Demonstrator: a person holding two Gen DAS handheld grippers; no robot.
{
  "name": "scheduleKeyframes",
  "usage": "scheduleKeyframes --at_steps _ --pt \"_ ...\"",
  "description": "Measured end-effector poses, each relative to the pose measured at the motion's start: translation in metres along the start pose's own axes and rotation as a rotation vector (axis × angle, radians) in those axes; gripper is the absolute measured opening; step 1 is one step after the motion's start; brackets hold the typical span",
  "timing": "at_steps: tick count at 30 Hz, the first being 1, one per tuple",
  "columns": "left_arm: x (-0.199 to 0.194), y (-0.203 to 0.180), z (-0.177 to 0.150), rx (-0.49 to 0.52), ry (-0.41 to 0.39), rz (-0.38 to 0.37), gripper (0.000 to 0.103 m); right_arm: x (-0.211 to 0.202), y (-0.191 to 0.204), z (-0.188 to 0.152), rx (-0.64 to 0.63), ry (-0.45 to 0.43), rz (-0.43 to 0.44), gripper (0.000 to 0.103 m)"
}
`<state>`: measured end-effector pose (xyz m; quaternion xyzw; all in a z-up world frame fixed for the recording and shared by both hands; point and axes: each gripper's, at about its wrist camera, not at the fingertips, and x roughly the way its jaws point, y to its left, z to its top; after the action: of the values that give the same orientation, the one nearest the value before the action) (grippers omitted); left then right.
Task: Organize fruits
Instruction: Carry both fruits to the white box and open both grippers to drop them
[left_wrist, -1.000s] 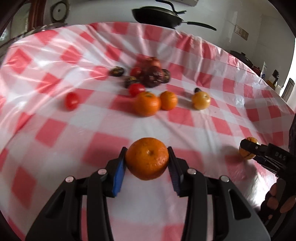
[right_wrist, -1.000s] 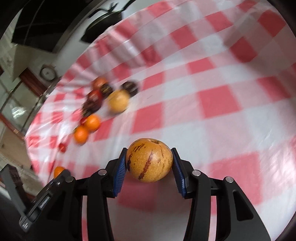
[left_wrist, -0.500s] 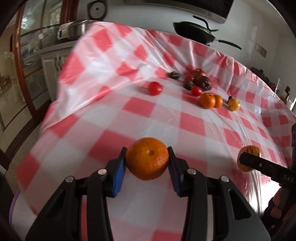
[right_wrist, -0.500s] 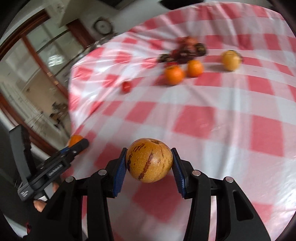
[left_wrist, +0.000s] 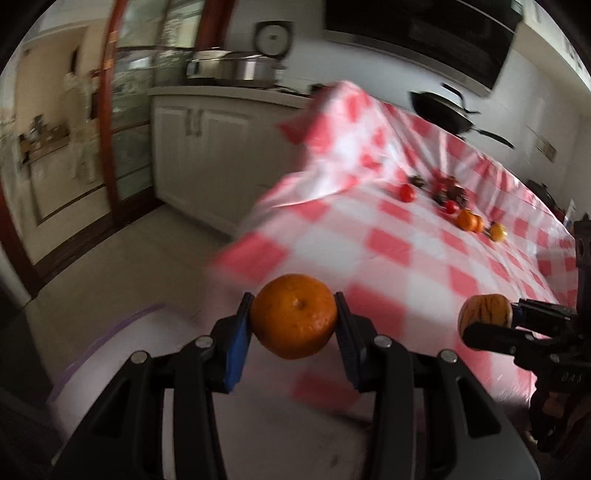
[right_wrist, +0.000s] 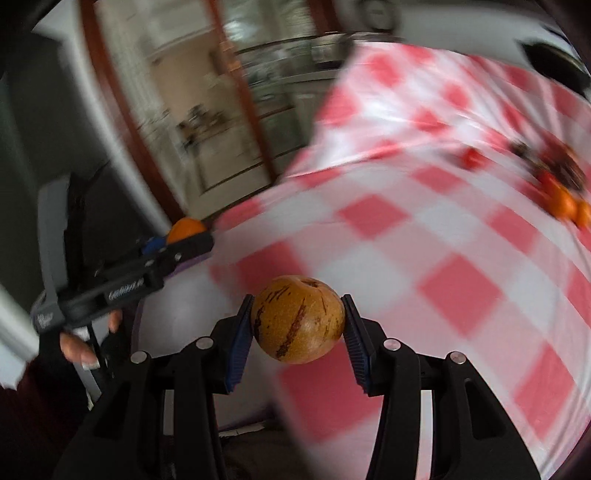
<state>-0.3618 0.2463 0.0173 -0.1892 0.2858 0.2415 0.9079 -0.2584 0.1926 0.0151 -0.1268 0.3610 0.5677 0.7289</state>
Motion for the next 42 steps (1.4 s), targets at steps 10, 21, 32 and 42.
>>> scheduleKeyframes --at_steps 10,21,32,42 --pt "0.031 0.09 -0.06 -0.128 0.234 0.18 0.043 0.1 0.11 -0.029 -0.365 0.251 0.13 0.047" --pt "0.107 0.151 -0.106 -0.279 0.536 0.311 0.058 0.222 0.124 -0.085 -0.475 0.641 0.027 0.047" --pt "0.104 0.155 -0.102 -0.288 0.507 0.335 0.08 0.202 0.144 -0.095 -0.598 0.593 -0.017 0.076" --pt "-0.024 0.094 0.007 -0.214 -0.16 0.544 0.102 0.005 0.106 0.003 -0.36 -0.008 0.134 0.087"
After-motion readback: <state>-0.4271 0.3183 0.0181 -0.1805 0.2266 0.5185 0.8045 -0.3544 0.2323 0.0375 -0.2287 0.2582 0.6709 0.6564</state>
